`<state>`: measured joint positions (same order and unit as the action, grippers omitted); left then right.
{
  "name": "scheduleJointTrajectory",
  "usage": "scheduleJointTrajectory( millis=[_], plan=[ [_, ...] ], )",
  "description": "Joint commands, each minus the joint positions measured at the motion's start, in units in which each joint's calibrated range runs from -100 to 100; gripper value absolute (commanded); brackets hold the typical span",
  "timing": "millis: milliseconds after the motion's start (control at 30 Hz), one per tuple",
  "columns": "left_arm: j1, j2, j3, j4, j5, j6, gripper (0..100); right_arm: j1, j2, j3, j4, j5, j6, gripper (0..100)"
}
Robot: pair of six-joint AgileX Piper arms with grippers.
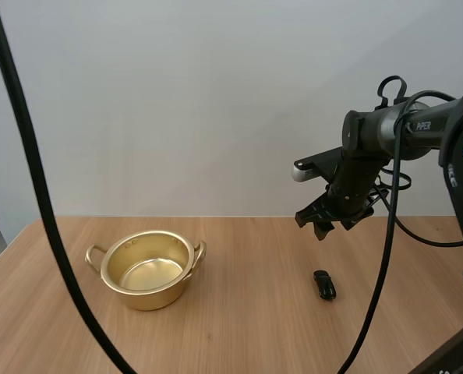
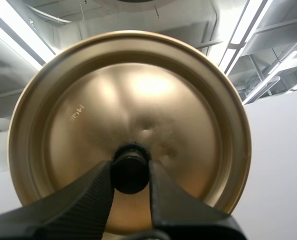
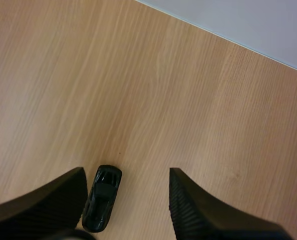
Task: Open the pot, put the car inside, and close it
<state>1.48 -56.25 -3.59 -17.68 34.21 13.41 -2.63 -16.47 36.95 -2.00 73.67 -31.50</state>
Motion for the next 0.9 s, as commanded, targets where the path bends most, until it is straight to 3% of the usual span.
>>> scheduleJointTrajectory(
  millis=[0,500,867],
  plan=[
    [0.04,0.4,0.0,0.0,0.2,0.0,0,0.0,0.0,0.0,1.5,1.9,0.0,84],
    [0.04,1.2,0.0,0.0,1.1,0.0,0,0.0,4.2,4.7,4.7,4.8,-0.6,84],
    [0.04,1.2,0.0,0.0,1.3,0.0,0,0.0,9.9,6.5,5.3,0.2,-1.3,84]
  ],
)
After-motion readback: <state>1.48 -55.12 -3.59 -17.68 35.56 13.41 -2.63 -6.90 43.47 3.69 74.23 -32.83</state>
